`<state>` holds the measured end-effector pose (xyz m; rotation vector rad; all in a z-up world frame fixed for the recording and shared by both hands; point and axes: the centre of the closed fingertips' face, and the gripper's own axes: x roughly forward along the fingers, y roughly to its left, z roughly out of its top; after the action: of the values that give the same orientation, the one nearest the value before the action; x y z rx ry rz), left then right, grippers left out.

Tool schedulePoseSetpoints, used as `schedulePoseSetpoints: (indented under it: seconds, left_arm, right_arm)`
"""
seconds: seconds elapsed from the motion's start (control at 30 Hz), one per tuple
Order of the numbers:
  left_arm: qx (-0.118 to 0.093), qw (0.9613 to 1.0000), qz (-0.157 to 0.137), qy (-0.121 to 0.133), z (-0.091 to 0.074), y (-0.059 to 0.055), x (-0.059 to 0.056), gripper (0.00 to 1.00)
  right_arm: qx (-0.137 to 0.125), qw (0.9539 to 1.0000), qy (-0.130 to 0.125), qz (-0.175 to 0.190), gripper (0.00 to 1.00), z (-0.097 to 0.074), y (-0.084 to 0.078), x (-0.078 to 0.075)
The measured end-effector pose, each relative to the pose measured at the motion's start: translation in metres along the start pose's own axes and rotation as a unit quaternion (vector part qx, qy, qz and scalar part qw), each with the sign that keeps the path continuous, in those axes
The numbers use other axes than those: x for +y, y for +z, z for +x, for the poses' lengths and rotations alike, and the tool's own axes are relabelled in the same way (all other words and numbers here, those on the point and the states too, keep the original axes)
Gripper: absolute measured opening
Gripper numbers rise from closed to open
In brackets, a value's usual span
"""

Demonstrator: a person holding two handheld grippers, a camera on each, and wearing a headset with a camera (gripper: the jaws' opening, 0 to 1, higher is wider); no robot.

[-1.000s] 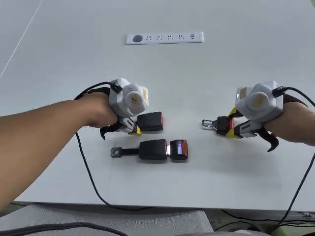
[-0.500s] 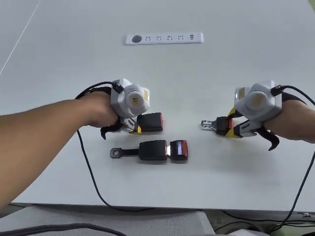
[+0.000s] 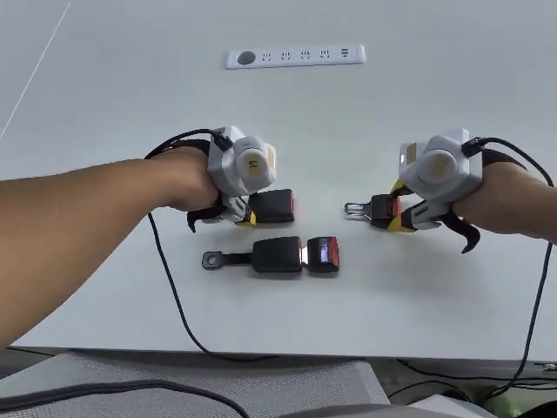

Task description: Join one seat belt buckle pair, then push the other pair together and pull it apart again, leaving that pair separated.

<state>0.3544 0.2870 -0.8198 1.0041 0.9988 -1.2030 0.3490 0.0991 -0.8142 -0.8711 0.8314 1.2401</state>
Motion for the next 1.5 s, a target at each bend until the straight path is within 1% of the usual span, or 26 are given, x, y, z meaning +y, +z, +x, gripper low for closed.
schedulePoseSetpoints:
  seconds: [0.07,0.2,0.33,0.5,0.67,0.8,0.9,1.03,1.2,1.37,1.5]
  left_arm:
    - [0.000,1.0000,-0.004,0.000,0.000,0.000,0.000,0.30]
    - [0.004,1.0000,0.001,0.000,0.000,0.000,-0.001,0.30]
    - [0.010,0.9999,0.009,0.000,0.001,0.000,-0.001,0.30]
    - [0.012,0.9999,0.008,0.001,0.001,-0.001,0.000,0.30]
    - [0.015,0.9998,0.009,0.004,0.001,-0.001,0.000,0.30]
    - [0.020,0.9997,0.015,0.004,0.002,-0.001,0.000,0.30]
    - [0.023,0.9996,0.016,0.003,0.003,-0.001,0.000,0.30]
    - [0.025,0.9995,0.017,0.003,0.002,-0.001,0.000,0.30]
    - [0.025,0.9996,0.016,0.003,0.005,-0.002,0.002,0.30]
    - [0.027,0.9994,0.023,0.002,0.006,-0.002,0.003,0.30]
    - [0.028,0.9993,0.023,0.004,0.007,-0.003,0.004,0.30]
  right_arm:
    - [-0.003,1.0000,0.000,-0.002,0.32,0.003,0.006,0.000]
    - [-0.010,0.9999,0.002,-0.002,0.32,0.008,0.015,0.001]
    - [-0.013,0.9999,0.003,-0.010,0.32,0.013,0.027,0.003]
    - [-0.018,0.9997,0.000,-0.018,0.32,0.022,0.044,0.002]
    - [-0.020,0.9995,-0.003,-0.024,0.32,0.028,0.056,0.001]
    - [-0.021,0.9994,-0.002,-0.029,0.32,0.032,0.064,0.000]
    - [-0.023,0.9991,-0.001,-0.035,0.32,0.033,0.068,0.001]
    - [-0.027,0.9991,-0.001,-0.034,0.32,0.034,0.070,0.000]
    - [-0.030,0.9988,0.001,-0.037,0.32,0.035,0.073,0.001]
    - [-0.035,0.9986,0.001,-0.039,0.32,0.038,0.080,0.003]
    - [-0.029,0.9987,0.000,-0.043,0.31,0.041,0.079,0.001]
